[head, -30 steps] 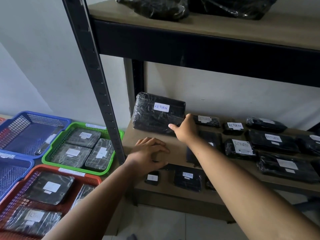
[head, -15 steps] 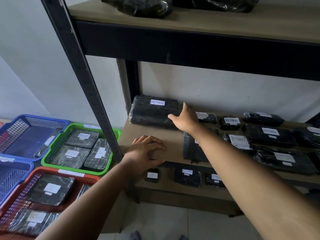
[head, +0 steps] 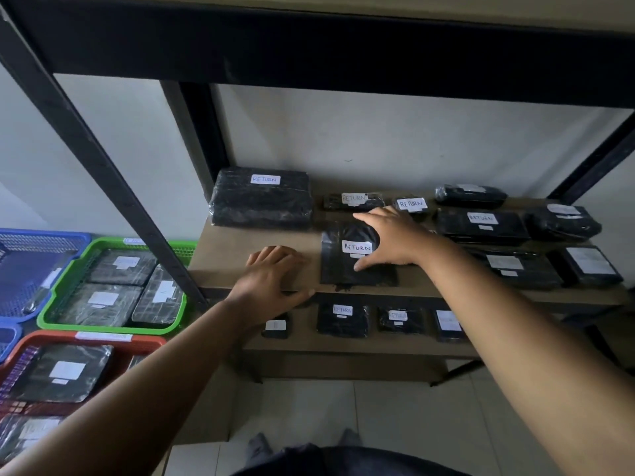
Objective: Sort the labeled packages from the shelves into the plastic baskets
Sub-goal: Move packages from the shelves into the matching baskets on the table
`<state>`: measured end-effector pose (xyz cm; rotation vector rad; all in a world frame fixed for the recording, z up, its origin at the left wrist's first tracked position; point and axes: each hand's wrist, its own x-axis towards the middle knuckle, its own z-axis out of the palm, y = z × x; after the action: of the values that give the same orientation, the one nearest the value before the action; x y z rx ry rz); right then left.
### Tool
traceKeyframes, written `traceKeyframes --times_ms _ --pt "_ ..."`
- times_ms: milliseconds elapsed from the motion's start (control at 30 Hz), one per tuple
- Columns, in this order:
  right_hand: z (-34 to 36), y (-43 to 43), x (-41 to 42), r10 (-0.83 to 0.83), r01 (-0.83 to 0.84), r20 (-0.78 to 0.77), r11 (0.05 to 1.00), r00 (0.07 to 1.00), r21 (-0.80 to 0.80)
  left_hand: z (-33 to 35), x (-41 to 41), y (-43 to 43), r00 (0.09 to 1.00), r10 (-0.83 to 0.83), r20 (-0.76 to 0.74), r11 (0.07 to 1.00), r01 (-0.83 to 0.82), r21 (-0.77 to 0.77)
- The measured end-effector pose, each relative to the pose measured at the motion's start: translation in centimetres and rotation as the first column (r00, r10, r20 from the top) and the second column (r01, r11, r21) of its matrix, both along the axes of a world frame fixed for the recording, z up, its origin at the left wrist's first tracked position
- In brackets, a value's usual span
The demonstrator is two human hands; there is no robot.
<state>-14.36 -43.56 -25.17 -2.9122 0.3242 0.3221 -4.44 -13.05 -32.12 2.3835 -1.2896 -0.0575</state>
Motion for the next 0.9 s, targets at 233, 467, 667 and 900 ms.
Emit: traceKeyframes --times_ms 233,467,667,900 --pt "0.3 -0.6 -0.5 0.01 -0.011 -0.18 1.0 0.984 -0.003 0.2 -1.9 -3.8 0.997 0.062 -0.035 0.997 -0.06 0.05" --pt "0.2 -1.1 -1.0 -0.034 0.035 -0.19 0.999 0.981 0.0 -0.3 -1.9 -3.5 0.997 0.059 0.043 0.995 -0.062 0.077" --pt "0.3 -0.3 -1.8 -0.003 -0.005 -0.095 0.997 0.995 -0.083 -0.6 -1.9 -3.5 0.996 0.048 0.074 0.995 -0.054 0.082" --pt "-0.3 0.4 -3.5 0.019 -0.014 0.043 0.993 0.999 -0.114 -0.7 -1.9 -3.6 0.994 0.047 0.094 0.992 -0.058 0.116"
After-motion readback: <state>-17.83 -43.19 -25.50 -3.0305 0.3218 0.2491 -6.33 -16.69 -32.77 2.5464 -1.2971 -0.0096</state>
